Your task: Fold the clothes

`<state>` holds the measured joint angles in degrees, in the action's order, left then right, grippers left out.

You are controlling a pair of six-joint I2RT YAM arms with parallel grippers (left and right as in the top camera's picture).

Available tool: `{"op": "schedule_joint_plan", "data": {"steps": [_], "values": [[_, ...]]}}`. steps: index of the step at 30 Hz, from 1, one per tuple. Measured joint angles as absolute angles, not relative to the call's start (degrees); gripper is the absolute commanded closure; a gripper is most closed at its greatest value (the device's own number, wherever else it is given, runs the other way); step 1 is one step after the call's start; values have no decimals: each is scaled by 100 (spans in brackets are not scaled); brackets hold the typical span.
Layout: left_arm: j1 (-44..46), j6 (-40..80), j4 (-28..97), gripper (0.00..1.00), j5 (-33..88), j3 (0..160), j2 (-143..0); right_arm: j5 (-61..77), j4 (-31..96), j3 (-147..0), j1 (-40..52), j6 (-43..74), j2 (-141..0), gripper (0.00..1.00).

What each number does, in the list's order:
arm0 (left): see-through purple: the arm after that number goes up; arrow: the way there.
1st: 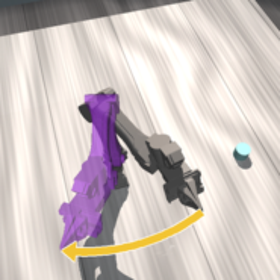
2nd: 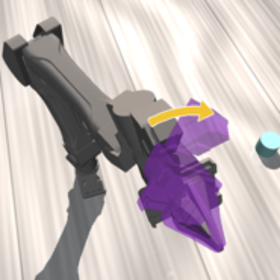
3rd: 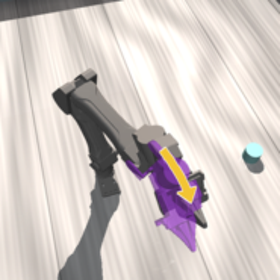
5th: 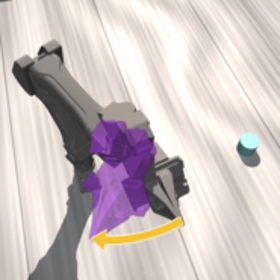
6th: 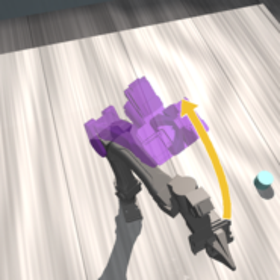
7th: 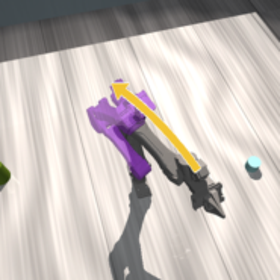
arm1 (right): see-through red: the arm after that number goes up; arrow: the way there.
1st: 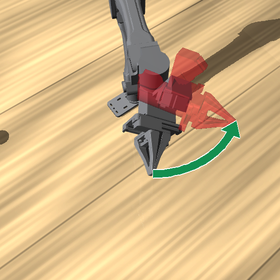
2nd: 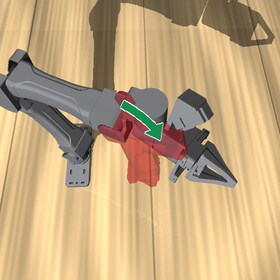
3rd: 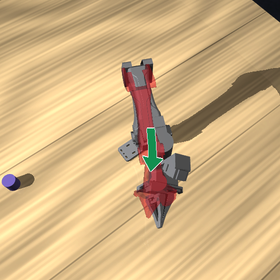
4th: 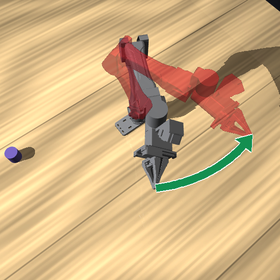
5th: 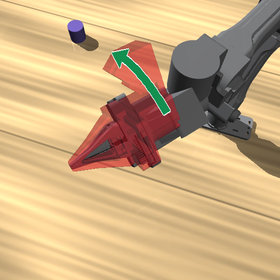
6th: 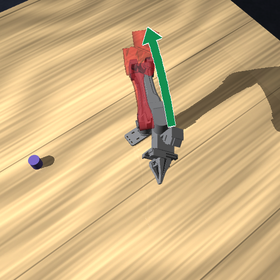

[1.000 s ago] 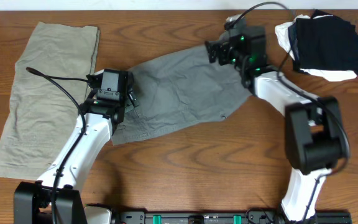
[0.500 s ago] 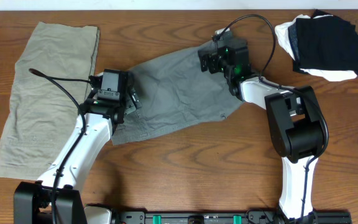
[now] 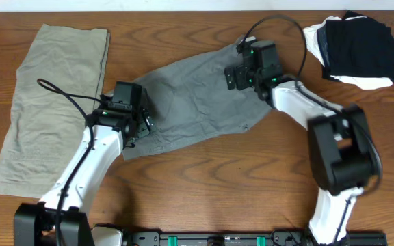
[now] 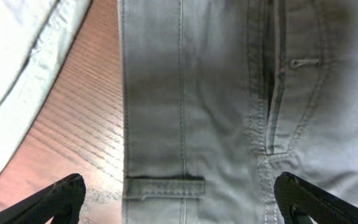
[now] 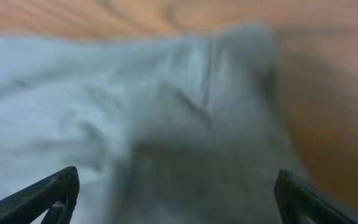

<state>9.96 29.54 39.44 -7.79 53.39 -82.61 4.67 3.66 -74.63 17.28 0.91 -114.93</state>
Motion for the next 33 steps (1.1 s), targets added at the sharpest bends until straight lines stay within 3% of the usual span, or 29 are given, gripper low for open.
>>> {"op": "schedule_joint_plan", "data": {"steps": [2, 4, 5, 11, 14, 23, 33], "values": [[989, 2954, 3962, 2, -773, 5339, -8103, 467, 607, -7505, 1726, 47, -11205, 41], [956, 2950, 3964, 0, -762, 5339, -7975, 473, 810, -7546, 1728, 10, -11131, 90], [930, 2945, 3964, 3, -742, 5339, -7937, 478, 910, -7550, 1726, 21, -11146, 97], [609, 2716, 3966, 34, -309, 5339, -7950, 556, 1162, -7535, 1726, 30, -11535, 99], [432, 2641, 3959, 43, -180, 5339, -7953, 567, 1122, -7526, 1726, 30, -11633, 99], [-1, 2517, 3968, 44, -82, 5339, -7953, 576, 921, -7526, 1702, 30, -12060, 99], [-32, 2322, 3865, 36, 220, 5339, -8458, 596, 871, -7533, 1699, 32, -12149, 99]]}}
